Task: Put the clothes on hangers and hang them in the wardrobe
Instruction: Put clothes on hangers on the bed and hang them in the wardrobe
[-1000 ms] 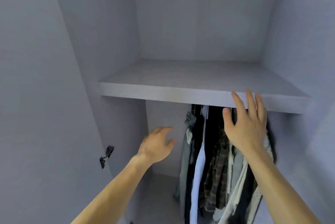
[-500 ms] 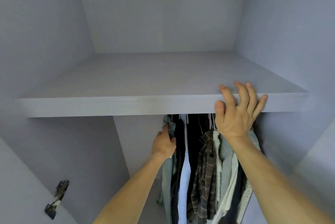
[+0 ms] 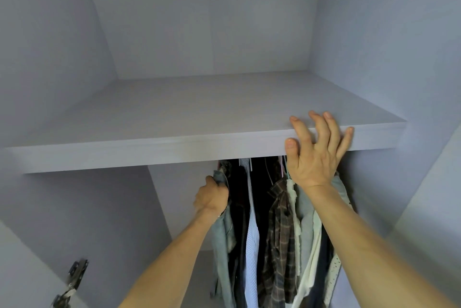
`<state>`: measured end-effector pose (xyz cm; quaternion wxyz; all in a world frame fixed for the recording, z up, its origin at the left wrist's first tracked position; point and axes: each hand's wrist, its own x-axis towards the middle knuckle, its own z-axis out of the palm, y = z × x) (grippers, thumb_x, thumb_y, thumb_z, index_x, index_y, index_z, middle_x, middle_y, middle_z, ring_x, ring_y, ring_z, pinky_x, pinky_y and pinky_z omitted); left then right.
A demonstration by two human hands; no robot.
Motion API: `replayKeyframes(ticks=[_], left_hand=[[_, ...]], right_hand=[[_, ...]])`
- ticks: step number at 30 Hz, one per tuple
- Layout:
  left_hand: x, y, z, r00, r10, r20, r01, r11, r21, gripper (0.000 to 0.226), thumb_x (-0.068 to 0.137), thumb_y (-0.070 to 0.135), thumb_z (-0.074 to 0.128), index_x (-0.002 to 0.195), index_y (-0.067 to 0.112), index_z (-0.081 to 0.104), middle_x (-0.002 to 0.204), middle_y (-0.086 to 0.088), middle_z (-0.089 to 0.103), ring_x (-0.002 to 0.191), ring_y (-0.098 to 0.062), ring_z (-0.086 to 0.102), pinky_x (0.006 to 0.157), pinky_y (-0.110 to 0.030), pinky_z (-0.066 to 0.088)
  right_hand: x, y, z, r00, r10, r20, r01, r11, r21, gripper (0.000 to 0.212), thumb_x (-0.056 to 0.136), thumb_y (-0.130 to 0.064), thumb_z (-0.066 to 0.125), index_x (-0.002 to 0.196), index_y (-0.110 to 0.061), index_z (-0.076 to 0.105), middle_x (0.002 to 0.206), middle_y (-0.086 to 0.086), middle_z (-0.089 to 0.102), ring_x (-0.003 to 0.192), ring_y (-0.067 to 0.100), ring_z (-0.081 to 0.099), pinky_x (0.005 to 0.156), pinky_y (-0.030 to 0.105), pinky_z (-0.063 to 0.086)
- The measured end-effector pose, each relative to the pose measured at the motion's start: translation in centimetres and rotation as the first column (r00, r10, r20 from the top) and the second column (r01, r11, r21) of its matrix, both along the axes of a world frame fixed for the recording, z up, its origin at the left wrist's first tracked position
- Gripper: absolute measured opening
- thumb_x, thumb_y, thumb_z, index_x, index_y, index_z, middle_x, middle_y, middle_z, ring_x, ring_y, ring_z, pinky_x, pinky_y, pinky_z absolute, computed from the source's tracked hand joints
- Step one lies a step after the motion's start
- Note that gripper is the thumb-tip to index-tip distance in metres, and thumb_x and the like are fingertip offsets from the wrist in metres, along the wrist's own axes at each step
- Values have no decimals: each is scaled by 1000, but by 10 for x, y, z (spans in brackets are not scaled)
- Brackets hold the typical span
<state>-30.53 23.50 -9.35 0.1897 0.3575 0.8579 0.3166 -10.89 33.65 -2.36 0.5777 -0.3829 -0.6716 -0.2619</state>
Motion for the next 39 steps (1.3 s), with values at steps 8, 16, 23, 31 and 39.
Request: replayKeyframes(ticks=[8, 16, 23, 31, 39], left_hand=[[-24, -16, 21, 970, -129, 208, 93, 980, 176, 18, 85, 30, 56, 95, 15, 58, 91, -2, 65, 80, -17, 59, 63, -30, 41], [-31, -38, 20, 982, 73, 177, -136, 918, 374, 28, 103, 36, 49, 98, 12, 62, 91, -5, 65, 85, -25, 61, 68, -33, 44], [-41, -40, 33, 984, 99, 147, -154, 888, 434, 30, 102, 35, 49, 92, 9, 59, 84, -6, 63, 84, -31, 60, 72, -37, 46], [-27, -87, 22, 992, 37, 117, -84, 897, 434, 22, 103, 34, 50, 104, 14, 58, 85, 8, 58, 78, -14, 56, 64, -27, 40], [-14, -167, -14, 976, -45, 214, -46, 914, 403, 14, 102, 34, 53, 97, 24, 61, 89, 5, 68, 82, -6, 64, 64, -18, 44]], right_hand=[[1, -3, 1, 1000, -18, 12, 19, 999, -27, 43, 103, -48, 27, 135, -34, 52, 142, 5, 48, 140, 27, 35, 117, 60, 11], [4, -10, 5, 999, -11, 31, 14, 995, -99, 43, 101, -48, 27, 136, -35, 49, 143, 6, 47, 140, 27, 33, 118, 59, 8], [10, -17, 8, 997, 7, 83, 9, 981, -193, 41, 100, -49, 32, 135, -35, 48, 146, 7, 43, 142, 28, 31, 118, 60, 8], [14, -32, 15, 991, 28, 131, 18, 941, -339, 42, 101, -47, 29, 136, -34, 49, 151, 7, 38, 146, 28, 24, 120, 60, 5], [8, -86, 5, 994, 91, 54, -60, 903, -425, 55, 98, -38, 45, 149, -21, 38, 159, 13, 24, 149, 32, 19, 120, 57, 12]])
